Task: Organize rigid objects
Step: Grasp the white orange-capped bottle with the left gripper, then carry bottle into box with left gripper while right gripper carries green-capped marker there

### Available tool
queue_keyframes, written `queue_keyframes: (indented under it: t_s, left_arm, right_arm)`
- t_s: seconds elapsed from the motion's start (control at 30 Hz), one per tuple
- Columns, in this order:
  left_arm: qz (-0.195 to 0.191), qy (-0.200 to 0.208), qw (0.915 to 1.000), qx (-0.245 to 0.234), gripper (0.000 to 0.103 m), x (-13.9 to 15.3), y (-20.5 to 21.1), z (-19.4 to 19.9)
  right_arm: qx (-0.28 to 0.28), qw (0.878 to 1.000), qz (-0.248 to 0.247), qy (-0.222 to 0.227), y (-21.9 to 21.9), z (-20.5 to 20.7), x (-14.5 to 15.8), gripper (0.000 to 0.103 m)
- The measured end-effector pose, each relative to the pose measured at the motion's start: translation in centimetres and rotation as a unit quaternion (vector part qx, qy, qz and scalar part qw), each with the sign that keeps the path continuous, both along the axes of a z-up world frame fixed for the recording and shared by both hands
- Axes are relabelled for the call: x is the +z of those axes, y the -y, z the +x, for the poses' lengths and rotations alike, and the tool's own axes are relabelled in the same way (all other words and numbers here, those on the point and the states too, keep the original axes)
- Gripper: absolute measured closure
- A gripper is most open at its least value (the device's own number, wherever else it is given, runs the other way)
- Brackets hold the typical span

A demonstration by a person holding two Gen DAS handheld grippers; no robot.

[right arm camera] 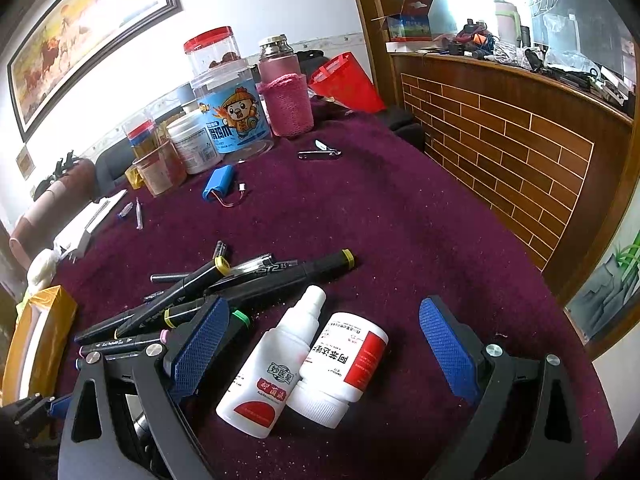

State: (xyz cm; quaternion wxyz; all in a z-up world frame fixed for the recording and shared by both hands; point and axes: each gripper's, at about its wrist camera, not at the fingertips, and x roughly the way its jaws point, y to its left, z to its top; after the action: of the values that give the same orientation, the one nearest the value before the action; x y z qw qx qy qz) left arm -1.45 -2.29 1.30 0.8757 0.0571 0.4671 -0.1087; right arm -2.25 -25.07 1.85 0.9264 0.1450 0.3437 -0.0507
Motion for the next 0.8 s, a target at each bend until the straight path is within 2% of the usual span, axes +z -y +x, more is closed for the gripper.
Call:
queue_keyframes:
  t_s: [0.07, 0.1, 0.13, 0.27, 0.43, 0.5, 0.63, 0.73, 0.77, 0.8]
  left_arm:
    - [-0.003, 0.006, 1.0, 0.0, 0.058, 0.0, 0.0, -0.1]
    - [-0.008, 0.011, 0.9999, 0.0, 0.064, 0.0, -0.2, -0.2]
    - [-0.015, 0.015, 0.9998, -0.001, 0.079, 0.1, -0.4, -0.4]
    - [-0.095, 0.001, 0.9953, 0.015, 0.079, 0.9, -2.6, -0.9]
    - [-0.159, 0.012, 0.9869, 0.028, 0.079, 3.1, -5.7, -2.7]
    - [-0.176, 0.021, 0.9838, 0.029, 0.079, 4.1, -7.1, -4.0]
    - [-0.207, 0.032, 0.9772, 0.036, 0.079, 5.3, -9.4, -5.5]
    - [-0.226, 0.041, 0.9727, 0.037, 0.079, 6.0, -10.5, -6.1]
    - [-0.23, 0.045, 0.9714, 0.037, 0.079, 6.2, -10.8, -6.4]
    - [-0.233, 0.049, 0.9707, 0.036, 0.079, 6.3, -11.1, -6.6]
  right_arm:
    - [-0.001, 1.0, 0.0, -0.001, 0.0, 0.0, 0.0, 0.009]
    - [-0.001, 1.0, 0.0, -0.002, 0.0, 0.0, -0.1, 0.009]
    - [-0.002, 1.0, 0.0, -0.003, 0.0, 0.0, -0.1, 0.009]
    - [-0.01, 1.0, 0.001, -0.006, 0.2, -0.1, -0.1, 0.009]
    - [-0.014, 1.0, 0.004, -0.016, 0.4, 0.2, -0.2, 0.009]
    - [-0.016, 0.999, -0.014, -0.029, 0.2, -0.2, 0.4, 0.013]
    - [0.029, 0.999, 0.014, -0.009, -1.1, -2.8, 3.7, 0.014]
    - [0.077, 0.997, 0.003, -0.02, -3.8, -3.1, 5.2, 0.014]
    - [0.089, 0.996, 0.007, -0.029, -4.5, -2.8, 5.2, 0.017]
    - [0.101, 0.994, 0.017, -0.044, -5.0, -2.3, 4.9, 0.031]
